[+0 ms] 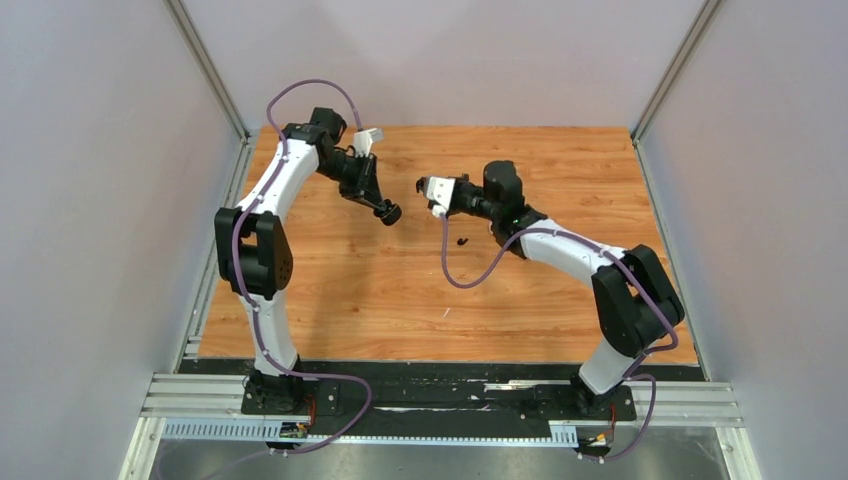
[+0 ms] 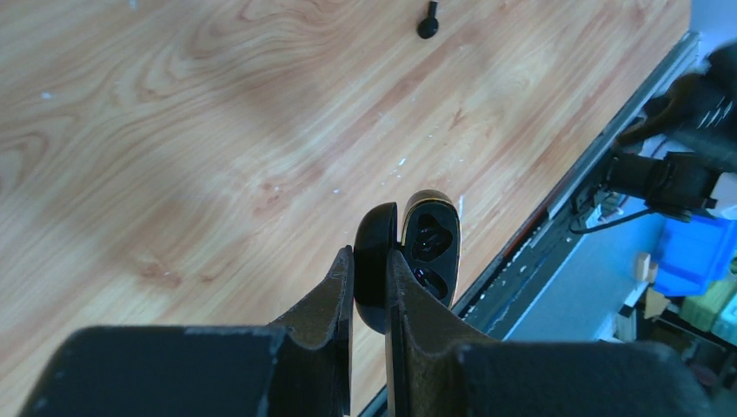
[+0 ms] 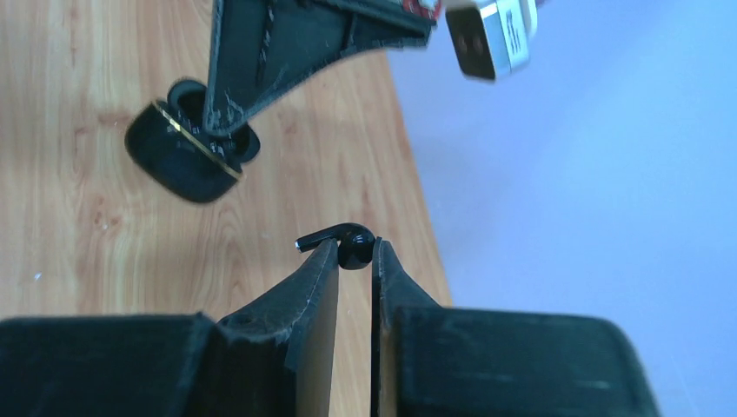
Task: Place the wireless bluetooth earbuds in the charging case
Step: Place the earbud in the charging case.
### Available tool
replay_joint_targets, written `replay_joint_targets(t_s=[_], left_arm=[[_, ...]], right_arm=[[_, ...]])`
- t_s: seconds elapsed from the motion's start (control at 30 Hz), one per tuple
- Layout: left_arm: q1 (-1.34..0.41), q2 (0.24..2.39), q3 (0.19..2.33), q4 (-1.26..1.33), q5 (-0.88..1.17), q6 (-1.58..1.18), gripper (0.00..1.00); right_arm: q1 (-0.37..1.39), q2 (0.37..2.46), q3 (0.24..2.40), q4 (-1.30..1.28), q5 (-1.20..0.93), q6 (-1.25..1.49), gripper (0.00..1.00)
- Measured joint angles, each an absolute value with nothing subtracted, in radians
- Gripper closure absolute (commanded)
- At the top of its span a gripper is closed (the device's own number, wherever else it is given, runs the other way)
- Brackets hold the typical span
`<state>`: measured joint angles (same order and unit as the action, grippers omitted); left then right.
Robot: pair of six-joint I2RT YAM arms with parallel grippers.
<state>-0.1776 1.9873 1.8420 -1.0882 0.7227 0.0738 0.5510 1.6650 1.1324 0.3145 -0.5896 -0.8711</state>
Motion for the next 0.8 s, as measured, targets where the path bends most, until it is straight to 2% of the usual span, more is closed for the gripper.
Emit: replay_joint_targets(t_s=[0.17,0.33,0.53,0.8], left_arm=[[-0.208,2.001,1.856,-1.103,0.751,0.017,1.00],[-0.223,2.001,1.857,-1.108,0.768,-0.026,1.00],[-0.226,2.001,1.858,-1.098,0.725,-0.051,1.00],[-0.252,1.954,1.845,-1.009,0.528,-0.051,1.00]], right_arm=[[0.620,1.678,0.990,0.643,-0.525,-0.907,1.00],[0.653,1.694,0.960,0.806,-0.529,-0.961,1.00],[0.653,1.694,0.953,0.844,-0.593,-1.042,1.00],[0.658,1.697,0.921,0.831,-0.653,-1.114,1.00]])
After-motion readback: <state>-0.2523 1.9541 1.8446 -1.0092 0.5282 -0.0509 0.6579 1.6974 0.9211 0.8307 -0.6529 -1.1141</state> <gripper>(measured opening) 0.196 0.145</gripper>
